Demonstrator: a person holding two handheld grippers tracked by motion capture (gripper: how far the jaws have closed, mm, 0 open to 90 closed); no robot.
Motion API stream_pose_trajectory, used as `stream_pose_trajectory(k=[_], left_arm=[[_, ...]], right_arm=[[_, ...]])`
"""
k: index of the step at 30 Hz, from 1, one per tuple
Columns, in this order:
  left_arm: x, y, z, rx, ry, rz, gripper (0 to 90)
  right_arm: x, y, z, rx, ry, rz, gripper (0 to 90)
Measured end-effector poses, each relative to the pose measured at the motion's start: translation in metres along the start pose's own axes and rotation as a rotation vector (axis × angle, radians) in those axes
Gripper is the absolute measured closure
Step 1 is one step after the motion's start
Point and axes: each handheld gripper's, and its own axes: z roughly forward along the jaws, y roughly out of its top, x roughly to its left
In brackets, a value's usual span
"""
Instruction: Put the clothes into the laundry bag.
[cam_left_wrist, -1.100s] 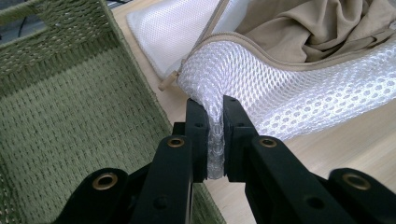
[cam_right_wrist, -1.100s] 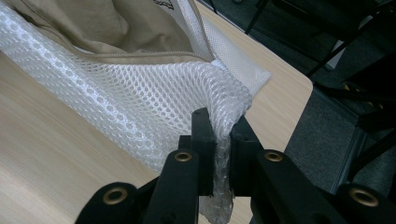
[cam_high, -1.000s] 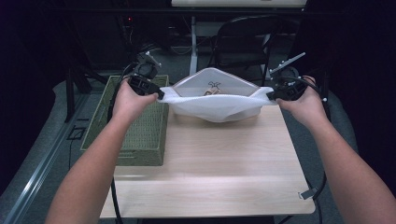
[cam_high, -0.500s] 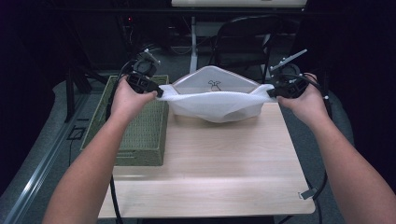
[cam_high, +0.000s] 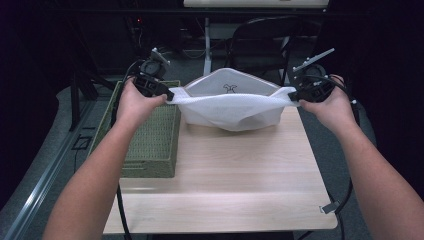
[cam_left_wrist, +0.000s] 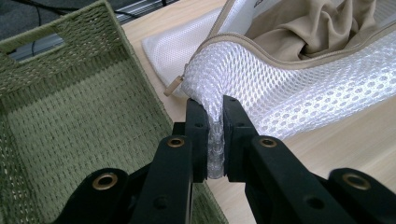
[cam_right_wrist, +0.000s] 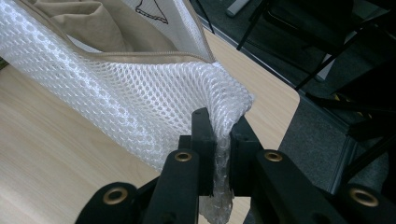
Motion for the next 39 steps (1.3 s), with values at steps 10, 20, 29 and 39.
stream_pose_trajectory(k=[10, 20, 29, 39], left_arm=[[0.0, 0.003, -0.005, -0.005, 0.008, 0.004, 83.3], [0.0, 0.007, -0.01, -0.01, 0.004, -0.003, 83.3], [-0.001, 0.01, -0.016, -0.021, 0.006, 0.0, 83.3], [-0.003, 0.01, -0.018, -0.024, 0.003, 0.006, 83.3]], right_arm=[[0.0, 0.004, -0.005, -0.009, -0.008, -0.005, 83.2], [-0.002, 0.008, -0.008, -0.01, -0.01, -0.004, 83.3], [-0.003, 0.011, -0.014, -0.018, -0.018, -0.004, 83.2], [-0.005, 0.011, -0.018, -0.023, -0.024, -0.01, 83.2]])
